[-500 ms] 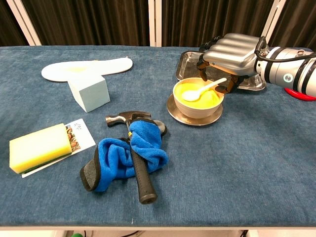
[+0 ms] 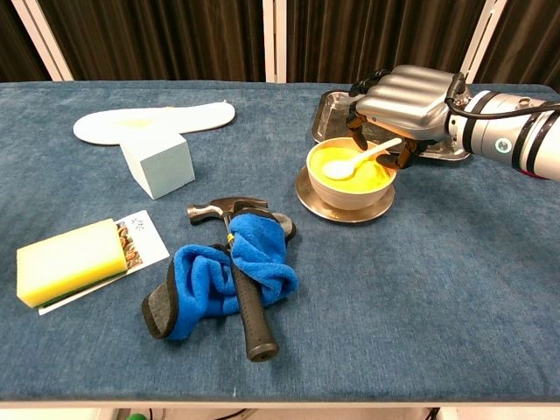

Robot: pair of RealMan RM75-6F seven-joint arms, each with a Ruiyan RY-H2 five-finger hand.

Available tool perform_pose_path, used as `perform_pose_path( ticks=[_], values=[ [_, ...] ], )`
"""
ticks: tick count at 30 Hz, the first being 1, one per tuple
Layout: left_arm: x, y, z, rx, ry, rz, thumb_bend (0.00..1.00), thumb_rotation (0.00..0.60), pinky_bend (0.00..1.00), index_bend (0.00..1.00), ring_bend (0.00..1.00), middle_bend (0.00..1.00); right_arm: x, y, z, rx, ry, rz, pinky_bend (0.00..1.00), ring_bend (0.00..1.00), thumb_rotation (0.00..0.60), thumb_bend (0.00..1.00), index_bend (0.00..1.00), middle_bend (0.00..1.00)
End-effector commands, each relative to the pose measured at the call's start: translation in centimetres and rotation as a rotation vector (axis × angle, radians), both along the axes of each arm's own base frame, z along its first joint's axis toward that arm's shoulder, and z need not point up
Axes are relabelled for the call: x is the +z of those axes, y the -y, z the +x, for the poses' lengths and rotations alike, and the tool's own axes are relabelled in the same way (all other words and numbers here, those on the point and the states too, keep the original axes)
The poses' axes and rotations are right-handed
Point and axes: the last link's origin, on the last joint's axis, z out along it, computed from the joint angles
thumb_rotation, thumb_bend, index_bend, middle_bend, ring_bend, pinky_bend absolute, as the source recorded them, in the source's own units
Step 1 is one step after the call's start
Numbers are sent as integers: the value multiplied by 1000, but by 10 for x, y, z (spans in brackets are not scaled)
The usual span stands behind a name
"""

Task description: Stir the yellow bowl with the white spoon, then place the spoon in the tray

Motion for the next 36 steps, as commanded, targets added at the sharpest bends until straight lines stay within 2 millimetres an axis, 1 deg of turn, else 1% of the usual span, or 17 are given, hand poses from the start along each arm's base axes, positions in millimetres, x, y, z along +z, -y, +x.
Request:
perform_pose_path(
  ticks=[1, 3, 8, 13, 18, 24, 27, 31, 36],
  values=[
    [0, 1, 0, 0, 0, 0, 262, 600, 118, 215, 150, 210, -1, 0, 0, -2, 1, 1, 117, 79, 600, 392, 491, 306],
    [0, 2, -1, 3, -2, 0, 262, 600, 118, 215, 151, 210, -2, 0, 0, -3, 2, 3, 117, 80, 600, 395, 494, 307],
    [1, 3, -3, 9, -3, 1, 262, 600, 118, 215, 151, 211, -3, 1, 1, -7, 5, 6, 117, 80, 600, 439, 524, 317],
    [0, 4, -4, 13, -4, 1, 262, 600, 118, 215, 151, 210, -4, 3, 1, -12, 5, 6, 117, 80, 600, 447, 548, 324],
    [-1, 3, -4, 13, -3, -2, 262, 600, 118, 215, 150, 210, -4, 3, 2, -11, 4, 5, 117, 80, 600, 448, 552, 326],
    [0, 3, -5, 12, -1, 1, 262, 600, 118, 215, 150, 210, 2, 2, 4, 22, 3, -22, 117, 100, 600, 455, 586, 356],
    [0, 4, -5, 12, -1, 1, 262, 600, 119, 215, 150, 210, 11, 3, 7, 78, -46, -45, 117, 119, 600, 469, 596, 378],
    [0, 3, -3, 7, 3, 1, 262, 600, 118, 215, 151, 211, 28, 6, 18, 221, -193, -104, 131, 149, 600, 477, 614, 409],
    [-1, 3, -2, 2, 6, -1, 261, 600, 118, 215, 150, 211, 39, 11, 31, 359, -365, -155, 148, 171, 600, 478, 638, 412]
  ],
)
